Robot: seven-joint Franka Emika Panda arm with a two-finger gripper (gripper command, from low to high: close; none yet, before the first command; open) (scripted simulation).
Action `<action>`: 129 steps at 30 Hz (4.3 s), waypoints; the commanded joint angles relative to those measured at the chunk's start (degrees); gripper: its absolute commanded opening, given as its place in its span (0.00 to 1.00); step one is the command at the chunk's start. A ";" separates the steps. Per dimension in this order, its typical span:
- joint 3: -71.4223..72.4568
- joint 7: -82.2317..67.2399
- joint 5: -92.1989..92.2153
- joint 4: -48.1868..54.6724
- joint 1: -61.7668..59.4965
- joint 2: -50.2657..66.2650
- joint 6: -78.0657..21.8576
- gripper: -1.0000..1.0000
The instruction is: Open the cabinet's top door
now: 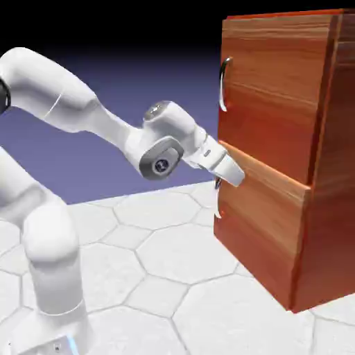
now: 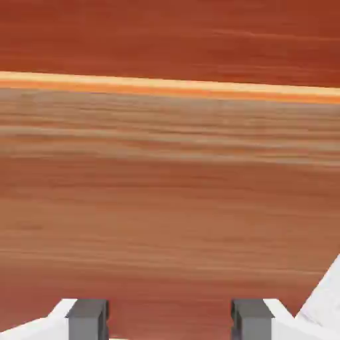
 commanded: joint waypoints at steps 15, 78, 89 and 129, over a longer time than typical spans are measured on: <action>22.32 37.39 35.17 12.70 -17.41 -8.33 2.78 0.50; 46.30 115.24 122.24 7.74 -50.31 -61.87 -48.89 0.00; 26.19 104.86 111.53 -6.13 -45.97 -61.47 -72.72 0.00; -37.61 61.31 50.58 32.83 -28.90 10.08 -135.74 0.00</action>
